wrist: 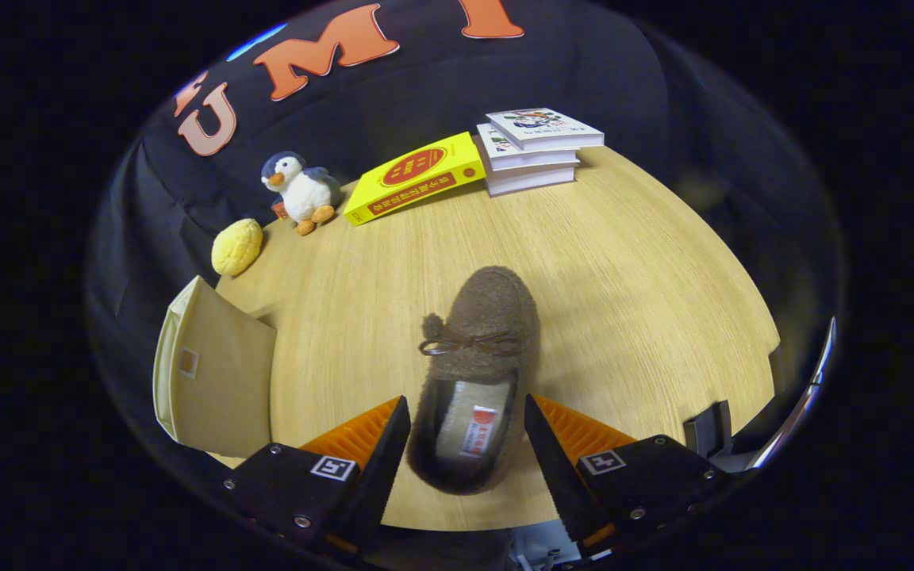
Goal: Open the storage box then place both shoes into the box .Put the left shoe in first, then the right shoe, with the right side of both shoes facing outward in a uniform manner.
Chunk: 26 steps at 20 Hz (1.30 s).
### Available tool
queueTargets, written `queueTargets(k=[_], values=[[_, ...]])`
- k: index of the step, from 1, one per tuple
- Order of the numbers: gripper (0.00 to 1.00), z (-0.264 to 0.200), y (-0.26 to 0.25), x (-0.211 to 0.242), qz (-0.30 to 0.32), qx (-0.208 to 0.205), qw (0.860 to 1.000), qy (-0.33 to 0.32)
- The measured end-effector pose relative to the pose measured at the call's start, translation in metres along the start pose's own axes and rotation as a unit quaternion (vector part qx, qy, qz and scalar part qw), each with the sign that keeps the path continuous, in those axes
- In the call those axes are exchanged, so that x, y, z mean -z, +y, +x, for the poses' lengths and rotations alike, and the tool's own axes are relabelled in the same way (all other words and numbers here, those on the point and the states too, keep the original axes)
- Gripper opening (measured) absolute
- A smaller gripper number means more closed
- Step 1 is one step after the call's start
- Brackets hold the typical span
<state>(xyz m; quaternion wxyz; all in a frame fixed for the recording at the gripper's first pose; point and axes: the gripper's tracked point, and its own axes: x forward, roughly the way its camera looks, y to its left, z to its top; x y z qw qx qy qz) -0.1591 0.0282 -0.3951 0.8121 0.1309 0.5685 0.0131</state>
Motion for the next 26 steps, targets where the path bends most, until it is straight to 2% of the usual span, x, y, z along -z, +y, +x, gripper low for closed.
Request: queueTargets(k=[5, 9, 13, 14, 15, 16, 18, 20, 26], values=[[0.76, 0.04, -0.03, 0.001, -0.024, 0.046, 0.999, -0.001], [0.6, 0.063, -0.039, -0.01, -0.01, 0.073, 0.997, -0.026], [0.43, 0.068, -0.031, -0.015, 0.011, 0.07, 0.997, -0.042], [0.34, 0.066, -0.033, -0.015, 0.011, 0.074, 0.996, -0.042], [0.3, 0.065, -0.036, -0.015, 0.012, 0.082, 0.996, -0.042], [0.21, 0.064, -0.038, -0.016, 0.017, 0.085, 0.995, -0.04], [0.09, 0.058, -0.031, -0.018, 0.036, 0.068, 0.996, -0.035], [0.07, 0.045, -0.02, -0.029, 0.053, 0.053, 0.996, -0.045], [0.07, -0.001, 0.021, -0.067, 0.048, 0.046, 0.995, -0.069]])
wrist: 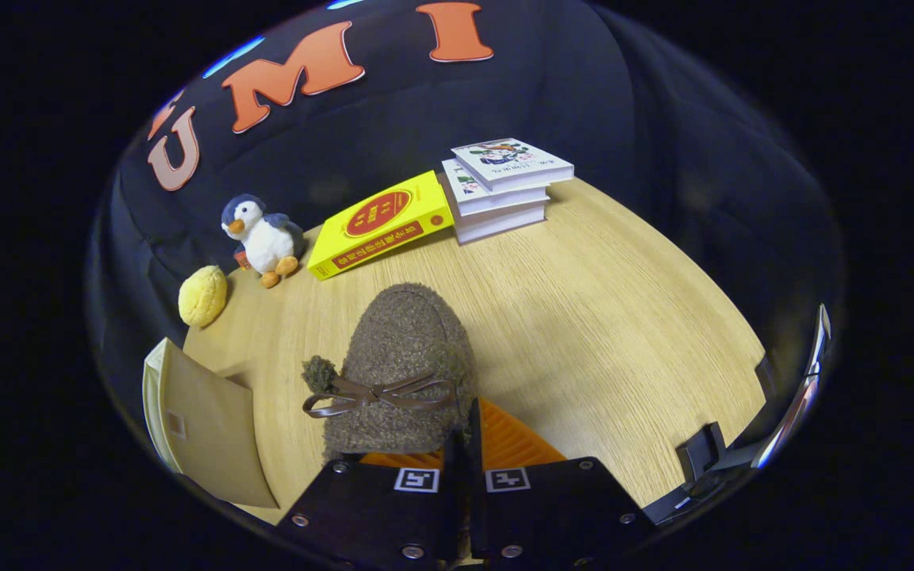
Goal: Open the storage box then place both shoes into the box .Put the left shoe in first, then the right shoe, with the right side of both shoes facing outward in a uniform manner.
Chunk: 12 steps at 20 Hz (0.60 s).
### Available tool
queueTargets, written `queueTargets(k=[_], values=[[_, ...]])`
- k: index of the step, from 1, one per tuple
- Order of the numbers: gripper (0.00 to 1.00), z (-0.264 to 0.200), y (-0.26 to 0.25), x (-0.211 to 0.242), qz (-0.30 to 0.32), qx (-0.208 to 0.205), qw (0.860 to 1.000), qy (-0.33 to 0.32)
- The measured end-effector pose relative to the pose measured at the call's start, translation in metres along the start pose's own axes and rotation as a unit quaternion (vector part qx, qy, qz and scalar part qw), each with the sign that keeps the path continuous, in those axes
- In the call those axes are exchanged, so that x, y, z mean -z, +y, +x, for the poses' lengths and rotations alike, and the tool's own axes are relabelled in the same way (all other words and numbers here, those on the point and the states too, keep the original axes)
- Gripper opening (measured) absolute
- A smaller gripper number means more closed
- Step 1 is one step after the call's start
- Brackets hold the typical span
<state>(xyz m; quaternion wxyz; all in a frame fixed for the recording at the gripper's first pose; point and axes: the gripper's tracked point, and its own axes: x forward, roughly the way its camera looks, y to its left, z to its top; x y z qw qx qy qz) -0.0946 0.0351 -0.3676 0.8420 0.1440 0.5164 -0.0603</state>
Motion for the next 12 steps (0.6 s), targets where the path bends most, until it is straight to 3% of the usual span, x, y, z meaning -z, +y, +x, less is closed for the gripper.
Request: queueTargets(k=[12], values=[[0.07, -0.06, 0.14, -0.025, -0.092, -0.06, 0.994, -0.014]])
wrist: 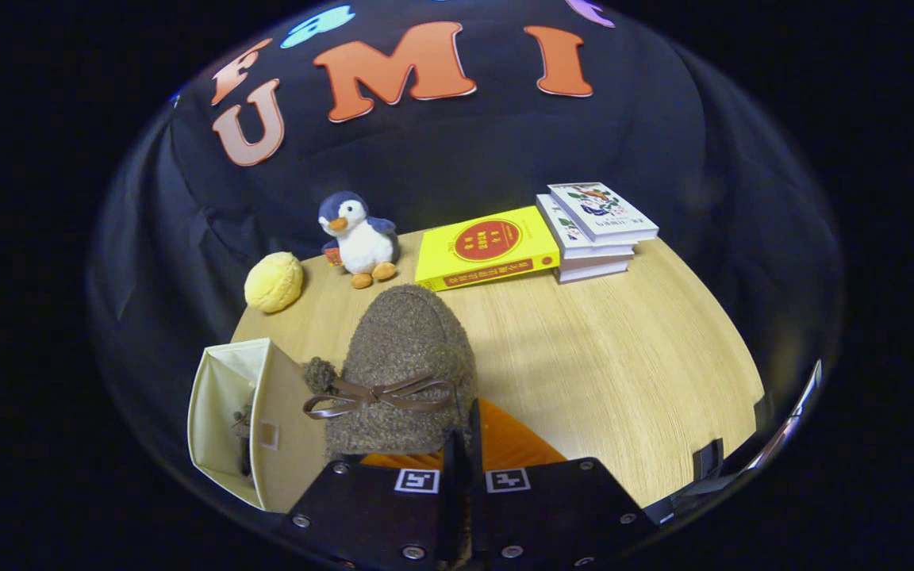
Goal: Open the storage box then place both shoes into the box .Put the left shoe in first, then the right shoe, with the right side of both shoes facing outward in a uniform manner.
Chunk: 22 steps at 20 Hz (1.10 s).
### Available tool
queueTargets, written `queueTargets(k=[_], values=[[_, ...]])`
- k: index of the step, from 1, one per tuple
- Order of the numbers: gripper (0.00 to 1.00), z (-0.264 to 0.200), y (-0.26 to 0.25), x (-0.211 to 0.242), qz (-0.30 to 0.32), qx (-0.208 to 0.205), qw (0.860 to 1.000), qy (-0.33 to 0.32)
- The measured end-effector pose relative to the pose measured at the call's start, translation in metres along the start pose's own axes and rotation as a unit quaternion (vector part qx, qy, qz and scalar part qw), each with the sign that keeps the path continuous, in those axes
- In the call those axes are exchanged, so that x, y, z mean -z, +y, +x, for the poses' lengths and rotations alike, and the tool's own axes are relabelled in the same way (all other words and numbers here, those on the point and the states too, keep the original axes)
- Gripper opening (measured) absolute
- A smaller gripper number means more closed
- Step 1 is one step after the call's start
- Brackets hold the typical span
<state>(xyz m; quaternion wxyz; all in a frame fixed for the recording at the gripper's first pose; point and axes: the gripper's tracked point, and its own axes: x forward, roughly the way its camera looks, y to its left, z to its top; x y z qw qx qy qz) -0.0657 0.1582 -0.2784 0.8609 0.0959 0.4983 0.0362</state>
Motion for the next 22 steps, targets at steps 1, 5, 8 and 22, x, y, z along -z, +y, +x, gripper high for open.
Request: queueTargets(k=[1, 5, 8, 22], values=[[0.07, -0.003, 0.015, -0.002, -0.003, -0.01, 1.0, 0.002], [0.07, -0.014, 0.076, -0.014, -0.016, -0.056, 0.998, 0.005], [0.07, -0.022, 0.113, -0.016, -0.03, -0.081, 0.996, 0.007], [0.07, -0.002, 0.226, 0.033, -0.086, -0.127, 0.986, 0.058]])
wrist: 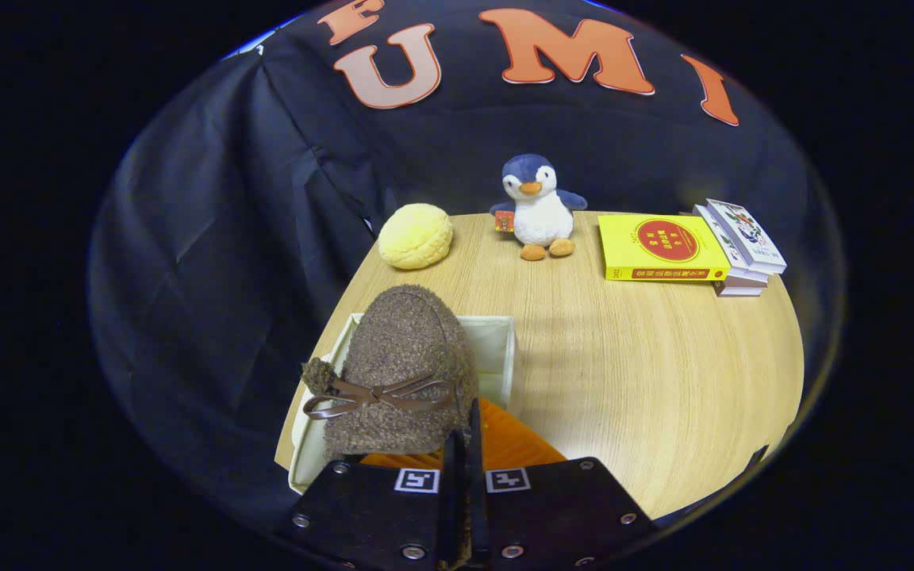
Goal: Open the storage box then place both shoes into the box .Put the left shoe in first, then the right shoe, with the right side of both shoes facing outward in a uniform manner.
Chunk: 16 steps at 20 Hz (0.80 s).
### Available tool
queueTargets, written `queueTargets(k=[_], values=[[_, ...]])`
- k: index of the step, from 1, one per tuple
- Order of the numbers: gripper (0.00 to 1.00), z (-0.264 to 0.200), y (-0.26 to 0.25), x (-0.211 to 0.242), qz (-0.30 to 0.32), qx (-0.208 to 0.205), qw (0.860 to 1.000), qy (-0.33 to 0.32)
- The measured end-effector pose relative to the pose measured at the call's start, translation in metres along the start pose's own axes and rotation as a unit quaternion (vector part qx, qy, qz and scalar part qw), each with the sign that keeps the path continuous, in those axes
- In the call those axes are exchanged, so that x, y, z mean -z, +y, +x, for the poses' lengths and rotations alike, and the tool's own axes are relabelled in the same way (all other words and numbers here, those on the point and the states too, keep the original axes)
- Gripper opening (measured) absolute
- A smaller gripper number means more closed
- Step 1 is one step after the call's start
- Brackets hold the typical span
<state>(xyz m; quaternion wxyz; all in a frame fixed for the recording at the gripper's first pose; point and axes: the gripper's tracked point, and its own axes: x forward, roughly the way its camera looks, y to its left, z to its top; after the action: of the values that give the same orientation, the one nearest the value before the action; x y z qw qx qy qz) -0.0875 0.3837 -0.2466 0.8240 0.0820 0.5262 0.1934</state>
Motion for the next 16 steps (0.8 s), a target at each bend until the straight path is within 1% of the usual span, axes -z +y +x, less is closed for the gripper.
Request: queueTargets(k=[6, 10, 11, 12, 14, 16], values=[[0.07, 0.034, 0.013, 0.031, -0.012, 0.027, 0.999, 0.044], [0.08, 0.046, 0.008, 0.043, -0.016, 0.064, 0.996, 0.059], [0.09, 0.048, 0.008, 0.047, -0.015, 0.069, 0.995, 0.065], [0.14, 0.049, 0.009, 0.052, -0.014, 0.071, 0.995, 0.074], [0.2, 0.049, 0.012, 0.06, -0.009, 0.064, 0.994, 0.089], [0.21, 0.043, 0.011, 0.069, -0.004, 0.064, 0.993, 0.101]])
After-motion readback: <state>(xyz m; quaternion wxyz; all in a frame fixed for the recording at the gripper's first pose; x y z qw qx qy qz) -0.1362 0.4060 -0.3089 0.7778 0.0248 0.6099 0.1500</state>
